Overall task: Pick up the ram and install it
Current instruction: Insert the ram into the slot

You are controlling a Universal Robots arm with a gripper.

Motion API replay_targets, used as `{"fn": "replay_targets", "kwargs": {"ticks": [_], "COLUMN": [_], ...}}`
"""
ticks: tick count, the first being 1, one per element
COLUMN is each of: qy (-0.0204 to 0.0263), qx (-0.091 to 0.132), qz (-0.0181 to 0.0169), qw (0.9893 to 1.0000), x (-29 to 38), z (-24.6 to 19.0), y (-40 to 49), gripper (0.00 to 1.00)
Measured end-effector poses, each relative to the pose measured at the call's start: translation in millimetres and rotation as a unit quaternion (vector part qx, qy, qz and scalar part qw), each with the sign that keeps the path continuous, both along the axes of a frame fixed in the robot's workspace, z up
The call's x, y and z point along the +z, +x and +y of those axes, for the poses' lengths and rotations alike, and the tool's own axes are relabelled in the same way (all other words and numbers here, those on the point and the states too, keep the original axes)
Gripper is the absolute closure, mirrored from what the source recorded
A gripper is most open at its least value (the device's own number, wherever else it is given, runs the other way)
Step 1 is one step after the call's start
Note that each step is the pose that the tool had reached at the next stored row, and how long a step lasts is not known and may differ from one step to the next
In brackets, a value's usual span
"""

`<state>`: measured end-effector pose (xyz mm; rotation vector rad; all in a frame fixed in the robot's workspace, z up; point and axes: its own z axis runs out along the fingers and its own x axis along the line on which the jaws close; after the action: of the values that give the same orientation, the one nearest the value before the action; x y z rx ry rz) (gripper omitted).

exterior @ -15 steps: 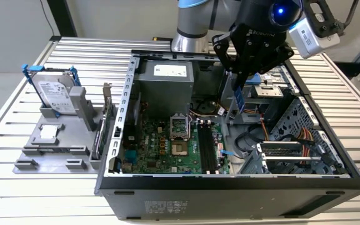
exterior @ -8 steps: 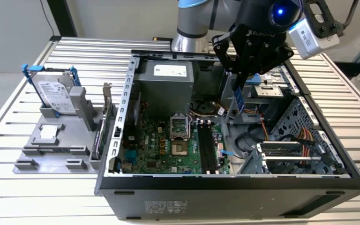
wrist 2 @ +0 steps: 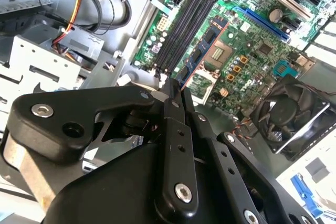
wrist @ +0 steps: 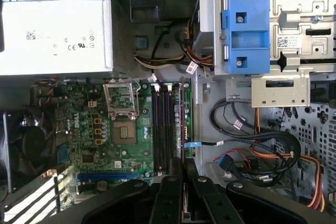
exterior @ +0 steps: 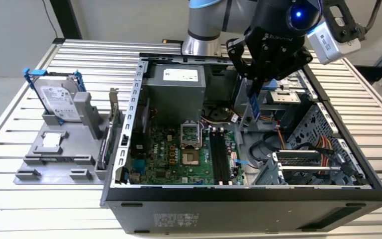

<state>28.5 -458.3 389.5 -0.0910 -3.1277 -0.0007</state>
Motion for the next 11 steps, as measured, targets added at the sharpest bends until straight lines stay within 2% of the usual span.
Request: {"fn": "replay_targets", "kwargs": {"ticks": [11], "qy": [0.0], "qx": [-0.003], "qz": [0.0], "qw": [1.0], "x": [-13.0], "z": [-1.0], "y": [0.7], "gripper": [1.0]}}
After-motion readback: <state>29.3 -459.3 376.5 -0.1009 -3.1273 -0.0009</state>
